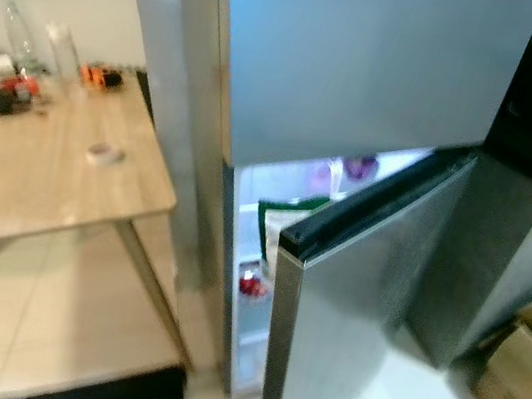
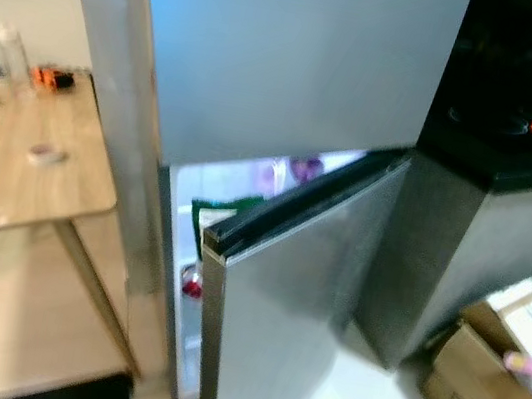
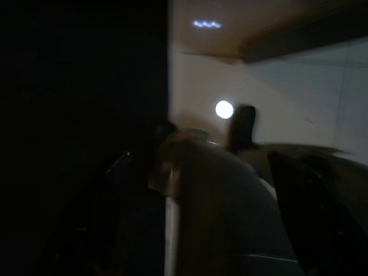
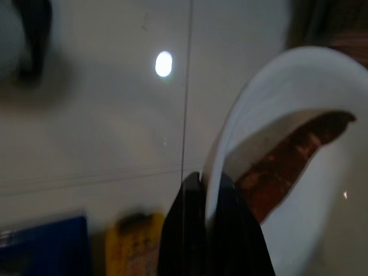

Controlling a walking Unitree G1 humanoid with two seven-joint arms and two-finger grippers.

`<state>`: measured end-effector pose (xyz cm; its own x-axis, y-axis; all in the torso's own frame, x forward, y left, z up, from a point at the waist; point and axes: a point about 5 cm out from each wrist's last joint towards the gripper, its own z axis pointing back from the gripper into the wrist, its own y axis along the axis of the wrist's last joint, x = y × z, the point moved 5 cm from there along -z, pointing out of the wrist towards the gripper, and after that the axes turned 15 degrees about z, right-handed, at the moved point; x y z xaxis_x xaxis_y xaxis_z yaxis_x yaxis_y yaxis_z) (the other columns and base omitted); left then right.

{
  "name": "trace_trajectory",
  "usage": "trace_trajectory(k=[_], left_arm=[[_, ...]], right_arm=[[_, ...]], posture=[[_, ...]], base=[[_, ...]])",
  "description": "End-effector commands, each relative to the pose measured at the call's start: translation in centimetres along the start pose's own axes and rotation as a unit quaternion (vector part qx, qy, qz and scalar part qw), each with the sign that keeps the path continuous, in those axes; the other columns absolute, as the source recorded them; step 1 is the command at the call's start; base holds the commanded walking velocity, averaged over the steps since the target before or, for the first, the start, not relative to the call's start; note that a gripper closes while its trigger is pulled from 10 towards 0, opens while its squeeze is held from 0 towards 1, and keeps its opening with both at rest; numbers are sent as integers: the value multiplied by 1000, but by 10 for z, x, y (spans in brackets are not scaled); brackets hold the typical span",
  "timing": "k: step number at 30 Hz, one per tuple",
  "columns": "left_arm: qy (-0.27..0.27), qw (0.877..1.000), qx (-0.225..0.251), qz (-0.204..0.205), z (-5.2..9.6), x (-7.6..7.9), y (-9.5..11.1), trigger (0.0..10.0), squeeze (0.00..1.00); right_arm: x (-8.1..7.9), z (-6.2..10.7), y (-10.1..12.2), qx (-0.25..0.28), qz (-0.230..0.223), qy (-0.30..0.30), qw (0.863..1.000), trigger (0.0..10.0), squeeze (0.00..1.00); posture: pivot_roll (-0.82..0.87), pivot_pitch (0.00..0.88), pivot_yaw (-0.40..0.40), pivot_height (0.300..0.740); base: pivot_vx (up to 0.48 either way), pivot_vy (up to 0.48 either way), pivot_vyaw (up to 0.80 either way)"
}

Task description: Restocking fridge

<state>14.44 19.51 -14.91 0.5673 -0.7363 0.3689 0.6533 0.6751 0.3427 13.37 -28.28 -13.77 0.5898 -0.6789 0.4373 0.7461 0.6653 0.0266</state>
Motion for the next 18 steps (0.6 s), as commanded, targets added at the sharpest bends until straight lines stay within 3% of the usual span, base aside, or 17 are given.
trace_trajectory(k=[1, 5, 11, 18], left_arm=[[6, 1000, 0, -5, 1, -4, 1, 10000, 0], [8, 1000, 0, -6, 1, -5, 1, 10000, 0], [7, 1000, 7, -16, 2, -7, 5, 10000, 0], [6, 999, -2, -39, 2, -8, 4, 10000, 0]], right_arm=[[0, 0, 2, 3, -1, 1, 1000, 10000, 0], [1, 0, 1, 2, 1, 0, 1000, 10000, 0], [2, 0, 1, 2, 2, 0, 1000, 10000, 0], [2, 0, 2, 3, 2, 0, 1000, 10000, 0]], posture=[[-74, 0, 22, 740], [-76, 0, 23, 740], [-76, 0, 23, 740], [-76, 0, 23, 740]], base=[[-322, 0, 0], [-319, 0, 0], [0, 0, 0], [0, -433, 0]])
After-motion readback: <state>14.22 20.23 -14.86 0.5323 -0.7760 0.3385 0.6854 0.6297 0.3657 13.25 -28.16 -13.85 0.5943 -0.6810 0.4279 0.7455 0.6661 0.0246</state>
